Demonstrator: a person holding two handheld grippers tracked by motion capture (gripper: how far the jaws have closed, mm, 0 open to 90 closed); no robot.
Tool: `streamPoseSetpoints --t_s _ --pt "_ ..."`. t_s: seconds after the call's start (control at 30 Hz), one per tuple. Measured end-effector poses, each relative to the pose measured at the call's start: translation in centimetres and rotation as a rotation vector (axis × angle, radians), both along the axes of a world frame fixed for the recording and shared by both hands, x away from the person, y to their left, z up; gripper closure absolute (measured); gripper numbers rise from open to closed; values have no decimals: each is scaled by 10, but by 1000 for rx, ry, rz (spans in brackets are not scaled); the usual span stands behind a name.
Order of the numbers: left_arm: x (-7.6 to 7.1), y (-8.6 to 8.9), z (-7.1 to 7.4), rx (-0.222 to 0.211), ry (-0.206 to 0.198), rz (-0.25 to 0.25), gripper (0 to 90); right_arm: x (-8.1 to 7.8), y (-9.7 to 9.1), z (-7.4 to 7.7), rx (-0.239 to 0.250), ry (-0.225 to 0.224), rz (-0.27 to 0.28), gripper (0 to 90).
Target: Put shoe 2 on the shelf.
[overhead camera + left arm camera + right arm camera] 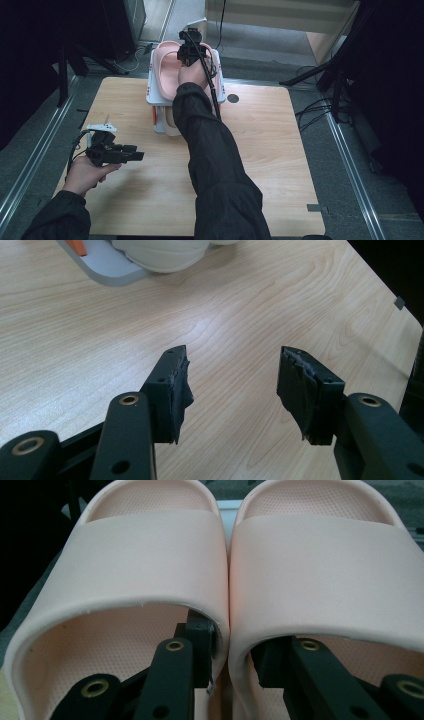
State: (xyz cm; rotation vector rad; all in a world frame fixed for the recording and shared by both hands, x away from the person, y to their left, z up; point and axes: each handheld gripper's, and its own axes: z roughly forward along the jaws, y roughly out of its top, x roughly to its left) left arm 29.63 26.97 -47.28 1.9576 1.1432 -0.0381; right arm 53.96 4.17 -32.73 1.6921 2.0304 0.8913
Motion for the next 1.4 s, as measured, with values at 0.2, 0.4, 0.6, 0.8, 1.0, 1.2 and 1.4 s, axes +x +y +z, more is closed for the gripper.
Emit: streamPoseSetpoints --t_s 0.2,0.4,0.6,0.8,1.0,1.2,1.4 --pt "-1 0 0 -3 -1 3 456 -4 -1 -3 23 -2 8 604" --pt "-2 0 0 4 -2 6 455 -14 -6 -6 44 -14 44 534" --pt "0 3 0 0 -8 19 443 -32 -20 -3 45 -25 109 522" --pt "-1 3 0 15 -3 26 433 -60 -37 2 45 -57 206 533" --pt "-1 2 -1 25 -2 38 427 -95 -56 1 84 -61 308 541" --pt "-1 0 -3 42 -3 36 421 -134 -68 -6 89 -81 401 545" --pt "-1 -1 -4 48 -8 37 406 -168 -80 -22 110 -72 469 531"
